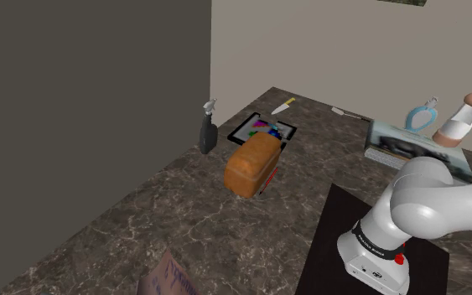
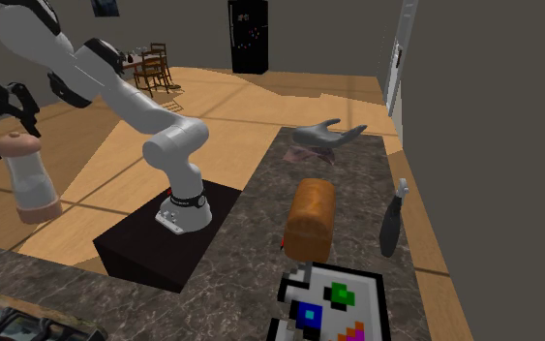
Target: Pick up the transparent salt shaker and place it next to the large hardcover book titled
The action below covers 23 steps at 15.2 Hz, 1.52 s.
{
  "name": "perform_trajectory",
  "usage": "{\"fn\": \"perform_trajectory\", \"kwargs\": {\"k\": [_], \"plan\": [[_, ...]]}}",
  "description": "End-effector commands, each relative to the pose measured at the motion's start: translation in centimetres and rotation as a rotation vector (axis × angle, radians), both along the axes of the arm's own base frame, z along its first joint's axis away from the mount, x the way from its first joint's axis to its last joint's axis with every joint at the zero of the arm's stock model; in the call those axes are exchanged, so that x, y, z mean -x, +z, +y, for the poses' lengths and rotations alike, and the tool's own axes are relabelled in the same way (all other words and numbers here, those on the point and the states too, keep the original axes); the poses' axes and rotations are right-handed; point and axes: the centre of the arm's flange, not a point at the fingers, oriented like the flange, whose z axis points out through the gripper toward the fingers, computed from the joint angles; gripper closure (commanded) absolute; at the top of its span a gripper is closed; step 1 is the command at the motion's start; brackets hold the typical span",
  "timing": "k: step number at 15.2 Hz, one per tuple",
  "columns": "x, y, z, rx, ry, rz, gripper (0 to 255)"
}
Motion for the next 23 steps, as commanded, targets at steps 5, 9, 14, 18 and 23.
{"fn": "perform_trajectory", "kwargs": {"k": [5,9,14,18,23], "plan": [[0.1,-3.1,-0.1,0.0,0.0,0.0,255],[0.1,-5.2,-0.1,0.0,0.0,0.0,255],[0.1,-7.9,-0.1,0.0,0.0,0.0,255],[0.1,-10.0,-0.1,0.0,0.0,0.0,255],[0.1,-12.6,-0.1,0.0,0.0,0.0,255]]}}
